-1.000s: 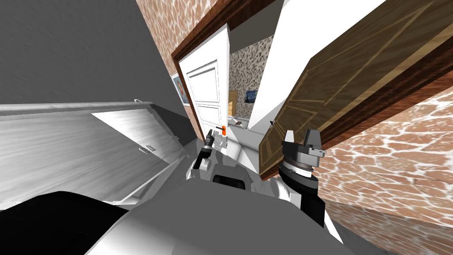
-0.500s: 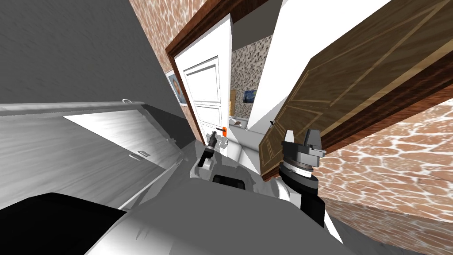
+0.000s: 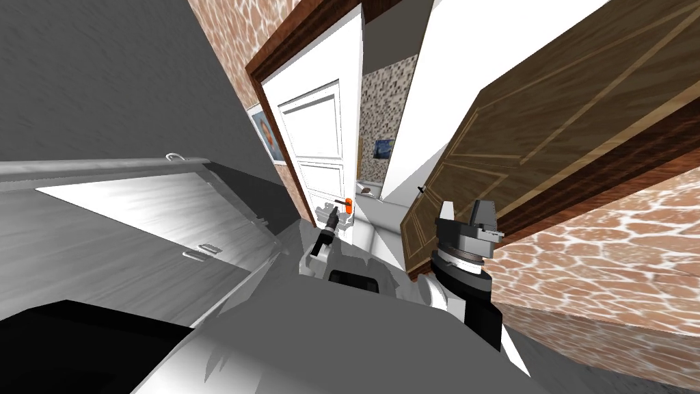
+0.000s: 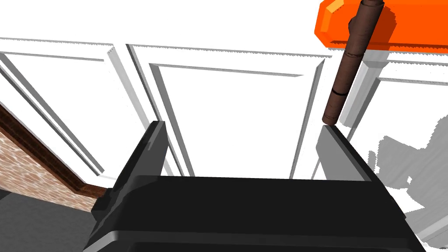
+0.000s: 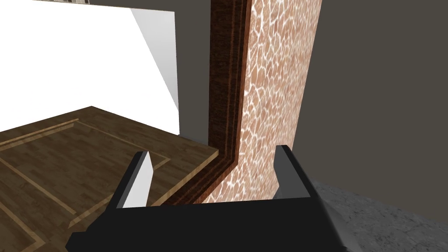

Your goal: Push the door open

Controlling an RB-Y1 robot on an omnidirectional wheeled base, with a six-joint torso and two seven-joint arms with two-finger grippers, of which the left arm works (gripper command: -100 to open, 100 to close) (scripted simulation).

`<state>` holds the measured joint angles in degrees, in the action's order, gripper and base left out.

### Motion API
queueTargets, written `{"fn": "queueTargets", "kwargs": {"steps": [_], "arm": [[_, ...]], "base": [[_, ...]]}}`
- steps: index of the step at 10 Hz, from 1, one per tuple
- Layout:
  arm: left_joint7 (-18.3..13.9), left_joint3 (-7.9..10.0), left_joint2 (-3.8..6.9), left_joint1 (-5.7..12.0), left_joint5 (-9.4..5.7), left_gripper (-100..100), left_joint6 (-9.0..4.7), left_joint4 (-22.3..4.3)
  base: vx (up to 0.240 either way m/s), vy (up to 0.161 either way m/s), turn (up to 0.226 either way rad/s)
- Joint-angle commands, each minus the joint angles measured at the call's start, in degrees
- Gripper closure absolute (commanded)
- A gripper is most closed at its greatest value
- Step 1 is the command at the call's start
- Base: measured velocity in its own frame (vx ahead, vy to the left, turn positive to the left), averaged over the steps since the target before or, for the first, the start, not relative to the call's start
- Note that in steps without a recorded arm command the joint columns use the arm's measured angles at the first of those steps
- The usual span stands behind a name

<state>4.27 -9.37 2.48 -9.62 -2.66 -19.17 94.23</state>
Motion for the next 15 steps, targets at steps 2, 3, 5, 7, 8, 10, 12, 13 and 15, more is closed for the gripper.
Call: {"fn": "queueTargets", "kwargs": {"steps": [2, 3, 5, 7, 8, 10, 12, 13, 15], "arm": [[-0.5, -0.63, -0.21, 1.64, 0.23, -100, 0.92, -3.6], [-0.7, -0.87, -0.32, 2.24, 0.32, -100, 1.22, -4.9], [-1.0, -1.31, -0.62, 3.35, 0.48, -100, 1.79, -7.3], [-1.3, -1.72, -0.93, 4.39, 0.63, -100, 2.31, -9.6], [-1.4, -1.91, -1.1, 4.87, 0.7, -100, 2.56, -10.7], [-1.7, -2.26, -1.45, 5.77, 0.84, -100, 3.01, -12.7], [-2.0, -2.7, -1.97, 6.88, 1.0, -100, 3.58, -15.1], [-2.1, -2.91, -2.26, 7.41, 1.08, -100, 3.84, -16.3], [-2.1, -2.96, -2.51, 7.5, 1.15, -100, 4.03, -16.4]], "base": [[0.062, 0.117, -0.064], [0.07, 0.107, -0.081], [0.032, 0.101, -0.071], [0.059, 0.125, -0.06], [0.042, 0.12, -0.052], [0.038, 0.108, -0.054], [0.033, 0.111, -0.056], [0.026, 0.149, -0.08], [0.022, 0.102, -0.031]]}}
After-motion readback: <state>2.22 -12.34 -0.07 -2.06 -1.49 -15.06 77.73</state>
